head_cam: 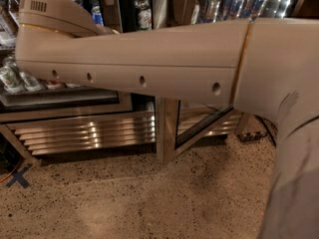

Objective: Open right fridge door

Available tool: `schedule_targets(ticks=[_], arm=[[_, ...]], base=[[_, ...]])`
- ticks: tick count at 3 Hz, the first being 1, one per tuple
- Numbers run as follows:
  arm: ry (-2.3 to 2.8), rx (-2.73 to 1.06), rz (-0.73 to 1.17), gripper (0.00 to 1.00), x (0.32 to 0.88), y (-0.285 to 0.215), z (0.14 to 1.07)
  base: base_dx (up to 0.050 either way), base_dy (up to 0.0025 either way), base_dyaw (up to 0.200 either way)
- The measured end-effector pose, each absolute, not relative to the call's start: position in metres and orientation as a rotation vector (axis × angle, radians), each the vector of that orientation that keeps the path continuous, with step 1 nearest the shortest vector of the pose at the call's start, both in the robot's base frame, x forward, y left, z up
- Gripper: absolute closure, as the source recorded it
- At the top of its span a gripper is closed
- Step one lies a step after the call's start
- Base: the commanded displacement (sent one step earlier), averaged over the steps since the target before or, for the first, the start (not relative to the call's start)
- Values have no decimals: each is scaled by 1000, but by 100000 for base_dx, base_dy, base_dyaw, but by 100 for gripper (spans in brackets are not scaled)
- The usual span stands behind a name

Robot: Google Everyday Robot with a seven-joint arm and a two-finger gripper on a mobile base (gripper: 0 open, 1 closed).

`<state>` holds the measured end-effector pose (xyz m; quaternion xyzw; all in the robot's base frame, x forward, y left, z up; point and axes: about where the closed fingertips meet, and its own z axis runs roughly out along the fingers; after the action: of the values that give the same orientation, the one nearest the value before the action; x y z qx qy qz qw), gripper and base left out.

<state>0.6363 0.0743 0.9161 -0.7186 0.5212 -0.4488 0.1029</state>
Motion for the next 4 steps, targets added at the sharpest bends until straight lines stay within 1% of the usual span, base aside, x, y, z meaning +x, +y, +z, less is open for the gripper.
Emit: schedule_targets(ticks=[1, 2, 3, 4], arm=[[1524, -2094, -1303, 65, 639, 81, 918], [1521, -2112, -1360, 89, 643, 83, 917], [1570, -2151, -1423, 100, 641, 67, 915], [1651, -2170, -1402, 100, 633, 43, 917]], base=[[0, 0, 0], [0, 0, 0], [0, 0, 0], [0, 0, 0]])
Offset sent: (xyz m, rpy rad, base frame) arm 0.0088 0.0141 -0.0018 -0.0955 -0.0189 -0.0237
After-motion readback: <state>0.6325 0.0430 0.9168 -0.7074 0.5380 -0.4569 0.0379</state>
